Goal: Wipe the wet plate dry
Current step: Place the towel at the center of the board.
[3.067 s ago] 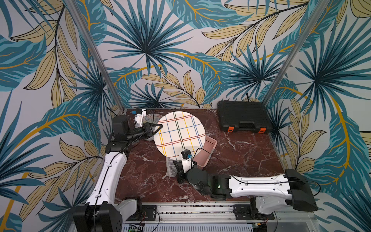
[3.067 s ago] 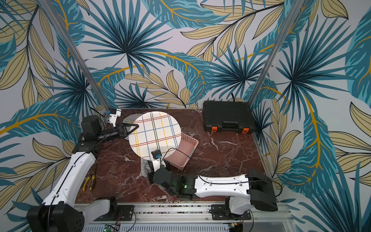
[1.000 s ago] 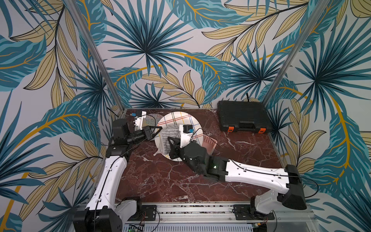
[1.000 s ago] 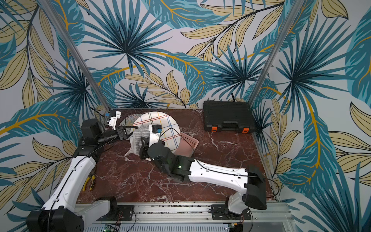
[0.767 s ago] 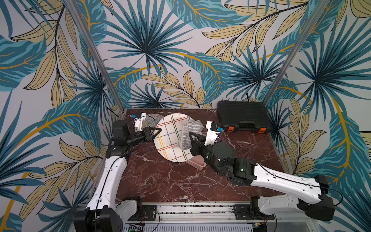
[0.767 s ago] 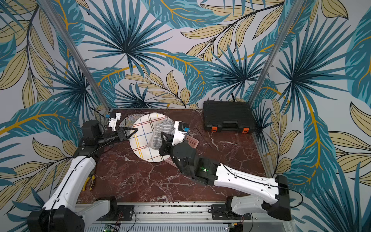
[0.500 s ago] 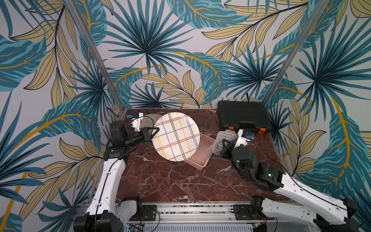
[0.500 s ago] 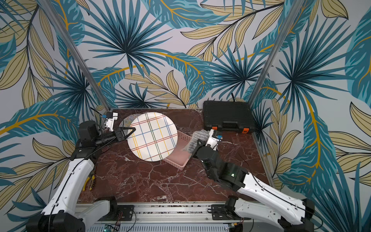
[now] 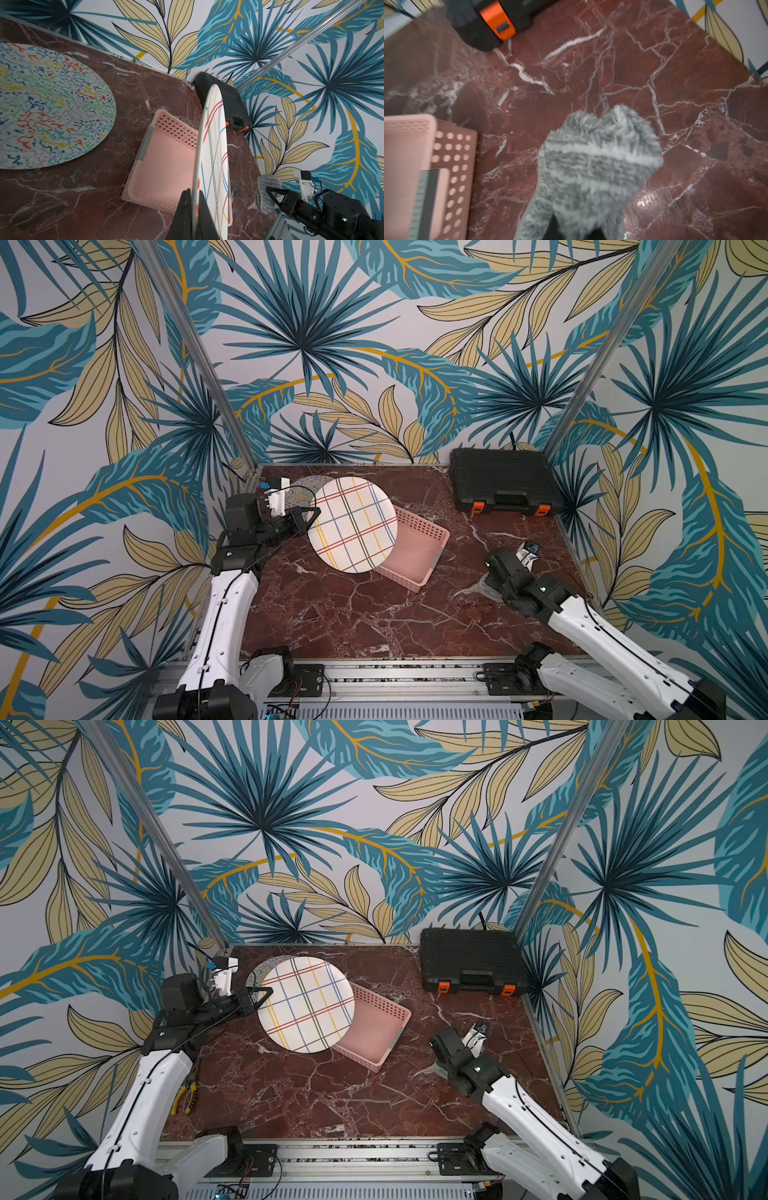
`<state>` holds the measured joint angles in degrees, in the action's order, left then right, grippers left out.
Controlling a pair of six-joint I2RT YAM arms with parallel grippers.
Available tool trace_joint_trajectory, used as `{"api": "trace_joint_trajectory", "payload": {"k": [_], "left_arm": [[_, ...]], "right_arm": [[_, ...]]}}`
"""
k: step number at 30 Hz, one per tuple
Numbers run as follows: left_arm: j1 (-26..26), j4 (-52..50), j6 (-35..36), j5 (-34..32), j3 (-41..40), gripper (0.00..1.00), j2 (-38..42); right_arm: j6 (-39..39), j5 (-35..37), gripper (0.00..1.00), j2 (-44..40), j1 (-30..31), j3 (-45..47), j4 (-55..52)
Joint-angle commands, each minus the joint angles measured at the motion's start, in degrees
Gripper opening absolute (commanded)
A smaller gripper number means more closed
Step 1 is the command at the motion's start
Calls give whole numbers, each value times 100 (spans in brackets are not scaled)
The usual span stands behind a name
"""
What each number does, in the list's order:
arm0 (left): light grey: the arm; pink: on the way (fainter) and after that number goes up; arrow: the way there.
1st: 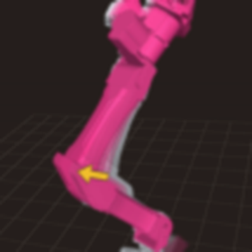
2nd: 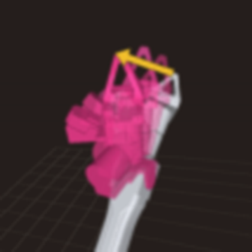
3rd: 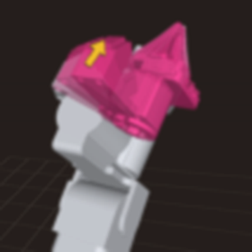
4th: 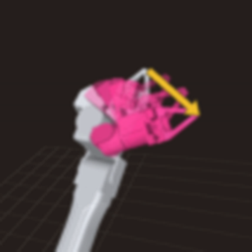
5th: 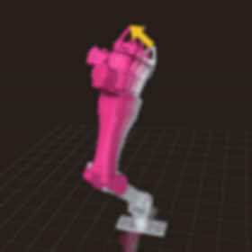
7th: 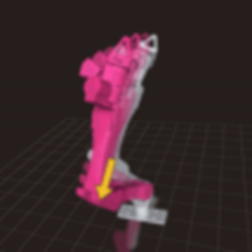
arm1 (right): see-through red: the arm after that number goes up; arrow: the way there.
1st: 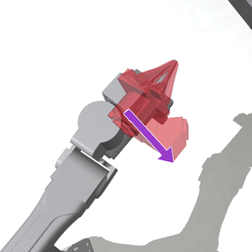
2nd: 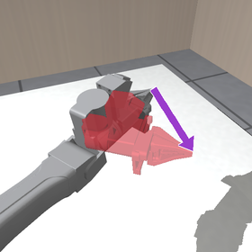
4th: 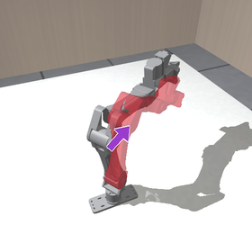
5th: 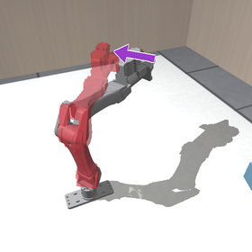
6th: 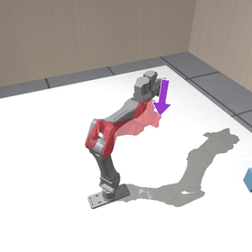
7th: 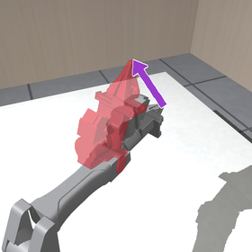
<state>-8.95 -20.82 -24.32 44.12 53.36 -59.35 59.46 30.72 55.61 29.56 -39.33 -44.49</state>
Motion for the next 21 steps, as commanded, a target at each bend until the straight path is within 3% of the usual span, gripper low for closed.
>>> {"api": "trace_joint_trajectory", "payload": {"k": [1, 5, 10, 16, 21], "left_arm": [[-84, -70, 184, -243, 307, 0, 109], [-106, -113, 257, -400, 332, 0, 46], [-116, -106, 391, -710, 510, 0, -207], [-116, 396, 192, -1632, 603, 0, -553], [-111, 994, -1, -2126, 766, 0, -1045]], "right_arm": [[-279, -569, 33, 456, -173, 106, 439], [-450, -635, 61, 732, -282, 64, 598], [-667, -324, 91, 264, -351, -164, 209], [-1210, -180, 93, -325, -360, -497, -62], [-1314, -408, 93, -262, -360, -448, 105]]}}
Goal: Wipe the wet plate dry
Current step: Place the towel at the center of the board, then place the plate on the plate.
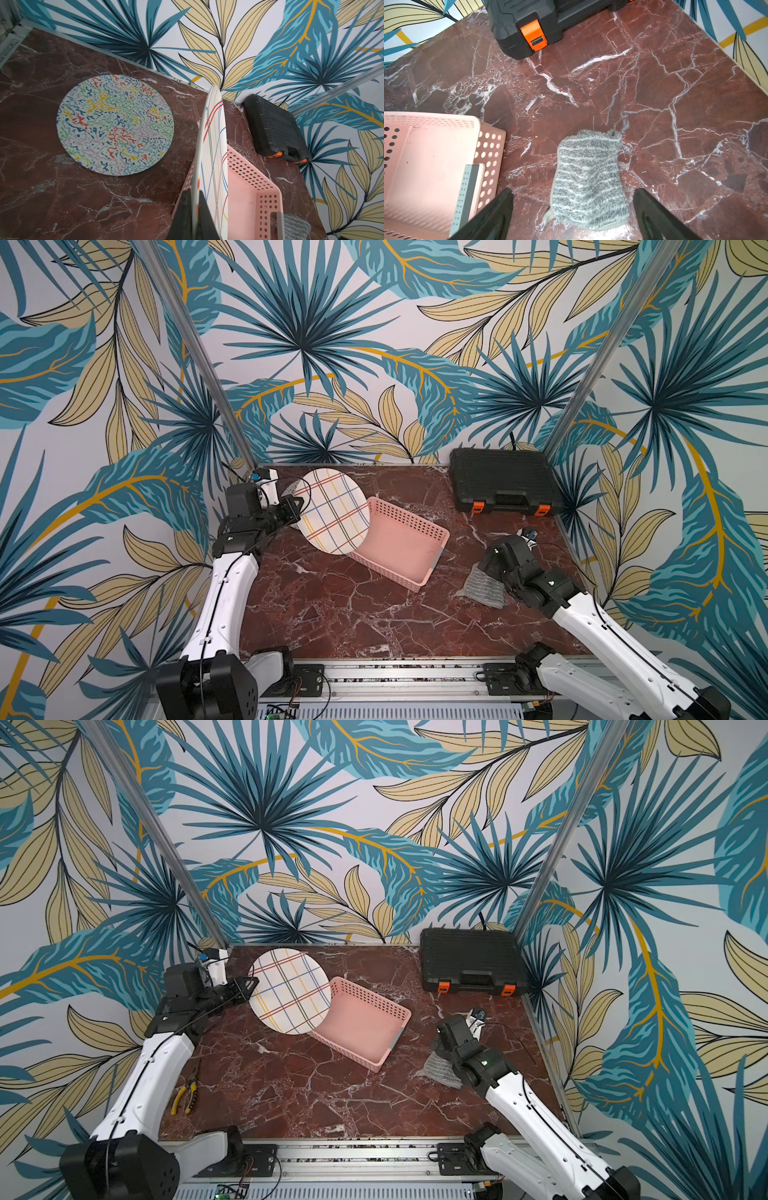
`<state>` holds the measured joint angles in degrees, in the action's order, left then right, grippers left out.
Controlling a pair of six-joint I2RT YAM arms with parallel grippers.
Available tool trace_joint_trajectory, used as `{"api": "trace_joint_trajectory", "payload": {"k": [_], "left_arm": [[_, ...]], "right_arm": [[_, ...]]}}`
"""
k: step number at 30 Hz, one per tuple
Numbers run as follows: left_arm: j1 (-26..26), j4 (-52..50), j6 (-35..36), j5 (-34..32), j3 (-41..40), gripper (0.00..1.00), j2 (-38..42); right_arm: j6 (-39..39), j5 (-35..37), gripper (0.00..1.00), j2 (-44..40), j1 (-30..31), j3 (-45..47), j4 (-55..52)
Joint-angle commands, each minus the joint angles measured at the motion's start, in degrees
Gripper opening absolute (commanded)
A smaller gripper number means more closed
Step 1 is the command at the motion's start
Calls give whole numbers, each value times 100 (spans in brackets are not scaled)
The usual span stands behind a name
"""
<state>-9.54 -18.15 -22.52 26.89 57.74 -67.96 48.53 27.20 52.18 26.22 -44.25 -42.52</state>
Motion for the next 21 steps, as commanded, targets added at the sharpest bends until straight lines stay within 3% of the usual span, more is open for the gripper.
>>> {"api": "trace_joint_trajectory", "payload": {"k": [1, 11, 21], "left_arm": [[-56, 771, -216, -476, 382, 0, -292], [-56, 1242, -445, -1577, 859, 0, -1127], [-23, 1523, -481, -1997, 1107, 0, -2080]], "right_arm": [[-221, -84, 93, 123, -21, 72, -63], [-317, -298, 93, 442, -20, 149, 204], [-294, -358, 93, 580, -25, 169, 291]]}}
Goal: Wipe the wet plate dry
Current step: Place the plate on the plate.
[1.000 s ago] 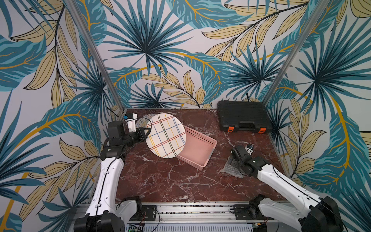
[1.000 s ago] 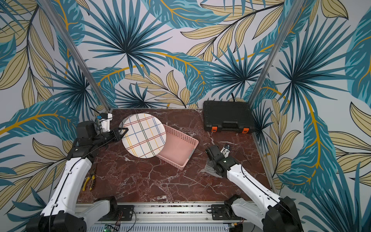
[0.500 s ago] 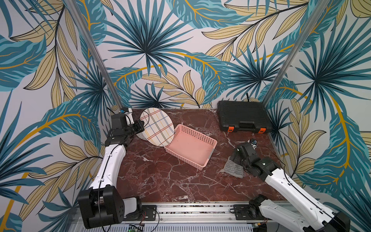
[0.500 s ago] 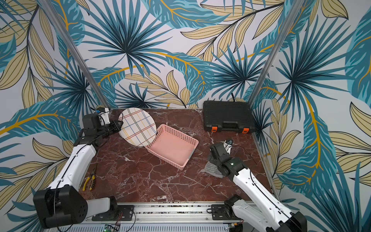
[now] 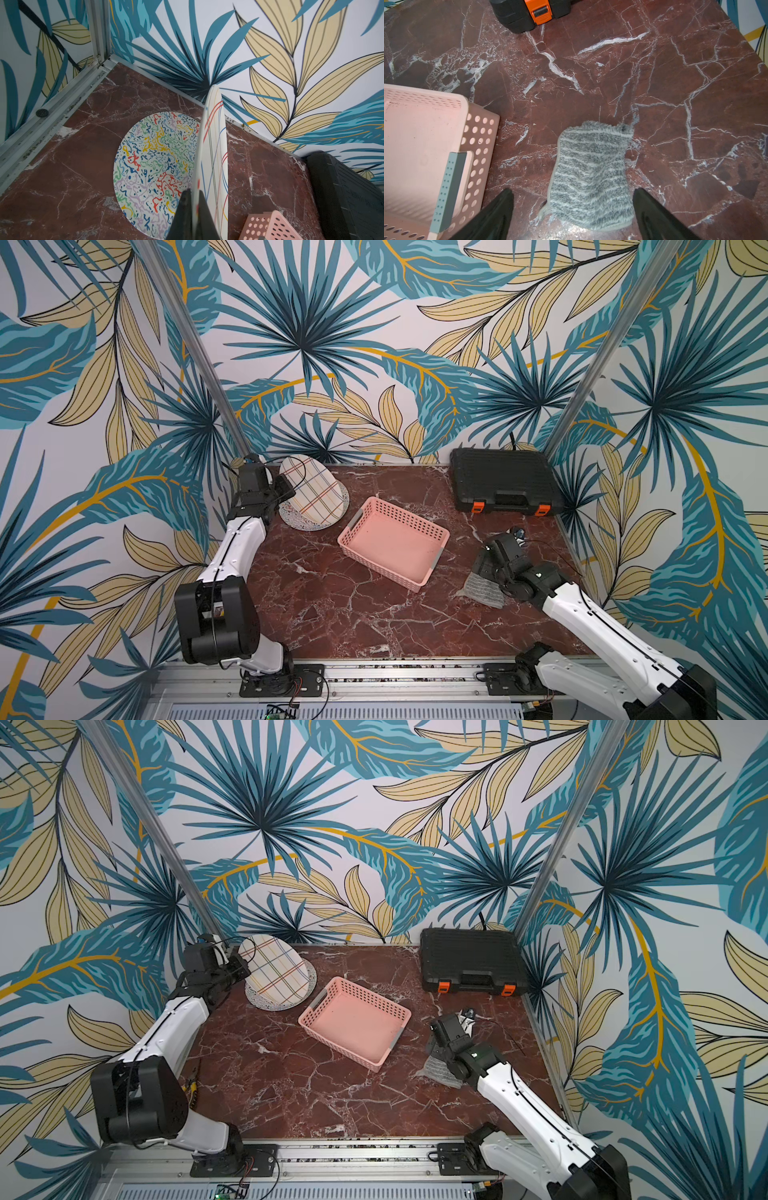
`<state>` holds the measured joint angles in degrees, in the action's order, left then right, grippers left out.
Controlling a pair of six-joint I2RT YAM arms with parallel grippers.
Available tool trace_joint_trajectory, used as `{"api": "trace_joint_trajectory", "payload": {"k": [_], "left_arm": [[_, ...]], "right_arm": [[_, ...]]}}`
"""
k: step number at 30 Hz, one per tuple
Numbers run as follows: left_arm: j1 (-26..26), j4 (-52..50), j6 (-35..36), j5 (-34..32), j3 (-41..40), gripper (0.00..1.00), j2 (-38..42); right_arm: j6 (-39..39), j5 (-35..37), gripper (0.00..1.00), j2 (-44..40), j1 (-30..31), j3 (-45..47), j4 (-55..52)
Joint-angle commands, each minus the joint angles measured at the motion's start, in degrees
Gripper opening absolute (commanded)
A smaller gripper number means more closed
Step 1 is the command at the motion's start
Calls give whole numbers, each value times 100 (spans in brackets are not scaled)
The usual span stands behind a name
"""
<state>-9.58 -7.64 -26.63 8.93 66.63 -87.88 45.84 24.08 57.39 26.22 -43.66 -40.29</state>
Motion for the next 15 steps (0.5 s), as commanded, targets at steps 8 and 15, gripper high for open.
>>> {"api": "trace_joint_trajectory", "payload": {"k": [8, 15], "left_arm": [[-8, 606, -1, -267, 275, 0, -582], [-8, 542, 99, -270, 319, 0, -788]], "right_arm": [[-50, -53, 93, 75, -12, 140, 75], [-14, -87, 93, 111, -12, 155, 104]]}}
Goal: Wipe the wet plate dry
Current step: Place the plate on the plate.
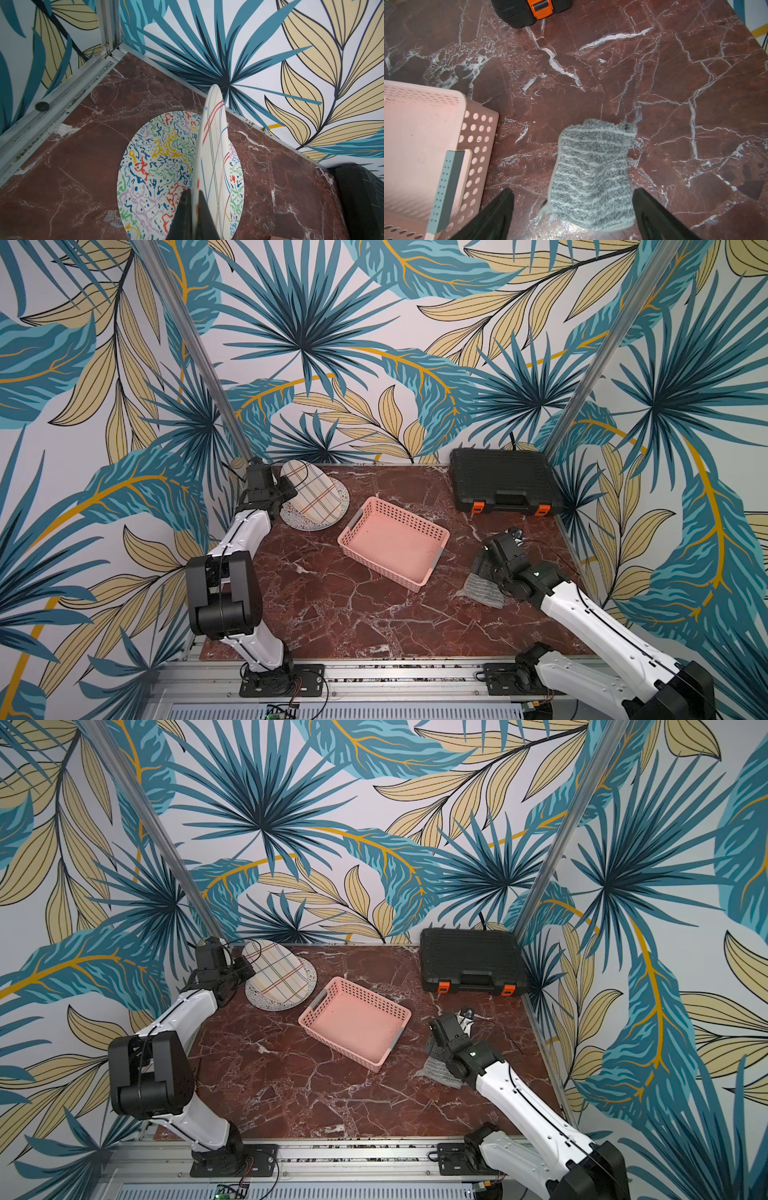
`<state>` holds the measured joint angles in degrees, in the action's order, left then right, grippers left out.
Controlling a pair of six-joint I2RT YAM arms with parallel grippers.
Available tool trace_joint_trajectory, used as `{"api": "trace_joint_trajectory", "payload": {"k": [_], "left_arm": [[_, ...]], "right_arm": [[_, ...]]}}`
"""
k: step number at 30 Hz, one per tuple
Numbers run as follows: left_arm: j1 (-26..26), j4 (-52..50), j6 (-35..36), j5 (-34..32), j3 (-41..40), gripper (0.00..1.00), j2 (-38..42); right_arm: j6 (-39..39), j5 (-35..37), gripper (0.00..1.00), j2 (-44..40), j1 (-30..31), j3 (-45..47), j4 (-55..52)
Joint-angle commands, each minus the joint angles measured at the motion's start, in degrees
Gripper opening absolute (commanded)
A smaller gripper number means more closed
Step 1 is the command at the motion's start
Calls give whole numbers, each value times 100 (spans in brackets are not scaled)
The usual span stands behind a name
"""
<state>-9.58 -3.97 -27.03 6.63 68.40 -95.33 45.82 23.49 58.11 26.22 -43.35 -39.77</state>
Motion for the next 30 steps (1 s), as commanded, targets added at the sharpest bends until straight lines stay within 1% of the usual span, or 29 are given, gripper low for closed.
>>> {"api": "trace_joint_trajectory", "payload": {"k": [1, 15, 26, 30], "left_arm": [[-8, 138, 175, -60, 133, 0, -47], [-7, -394, 1046, -346, -6, 0, 22], [-8, -506, 1328, -520, -184, 0, 57], [-8, -541, 1432, -690, -195, 0, 32]], "right_arm": [[-12, -28, 93, 41, -13, 118, 60], [-12, -125, 93, 160, 2, 136, 140], [-49, -122, 93, 156, 15, 100, 158], [-55, -116, 93, 169, 18, 87, 155]]}}
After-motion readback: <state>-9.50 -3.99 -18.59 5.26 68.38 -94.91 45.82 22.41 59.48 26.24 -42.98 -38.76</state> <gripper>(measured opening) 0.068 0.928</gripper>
